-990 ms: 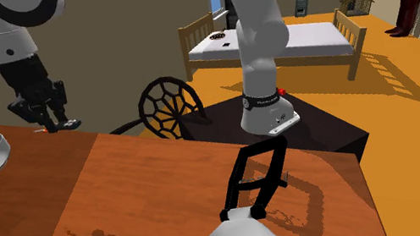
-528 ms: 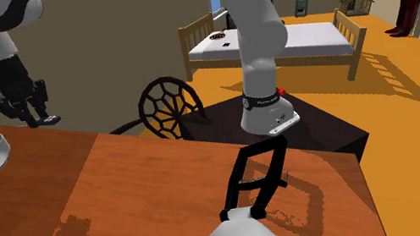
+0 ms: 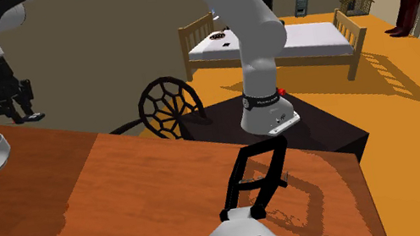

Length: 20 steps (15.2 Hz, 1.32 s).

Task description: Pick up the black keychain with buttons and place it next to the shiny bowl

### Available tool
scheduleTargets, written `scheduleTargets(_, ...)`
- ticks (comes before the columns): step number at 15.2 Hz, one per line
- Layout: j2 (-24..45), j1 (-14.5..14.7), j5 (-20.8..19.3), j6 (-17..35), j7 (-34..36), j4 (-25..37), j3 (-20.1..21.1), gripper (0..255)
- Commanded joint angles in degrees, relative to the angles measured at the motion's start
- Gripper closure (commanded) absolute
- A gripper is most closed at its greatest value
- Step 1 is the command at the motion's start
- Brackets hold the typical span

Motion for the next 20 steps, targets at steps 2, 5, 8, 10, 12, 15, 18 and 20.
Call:
scheduleTargets(2, 1.0, 0.0, -0.2, 1.3, -0.1, -0.3, -0.1, 255)
scheduleTargets(5, 1.5, -0.1, -0.3, 3.3, 0.0, -1.7, -0.2, 255)
scheduleTargets(8, 2.3, -0.1, -0.4, 5.1, 0.0, -2.9, -0.3, 255)
scheduleTargets(10, 2.8, -0.1, -0.5, 6.3, 0.1, -3.6, -0.4, 255)
scheduleTargets(12, 3.3, -0.1, -0.6, 7.5, 0.1, -4.2, -0.4, 255)
scheduleTargets(15, 4.3, 0.0, -0.8, 9.2, 0.2, -5.0, -0.6, 255)
scheduleTargets(18, 5.3, 0.0, -0.9, 10.9, 0.2, -5.7, -0.7, 255)
scheduleTargets(20, 6.0, 0.0, -1.1, 11.9, 0.3, -6.0, -0.8, 255)
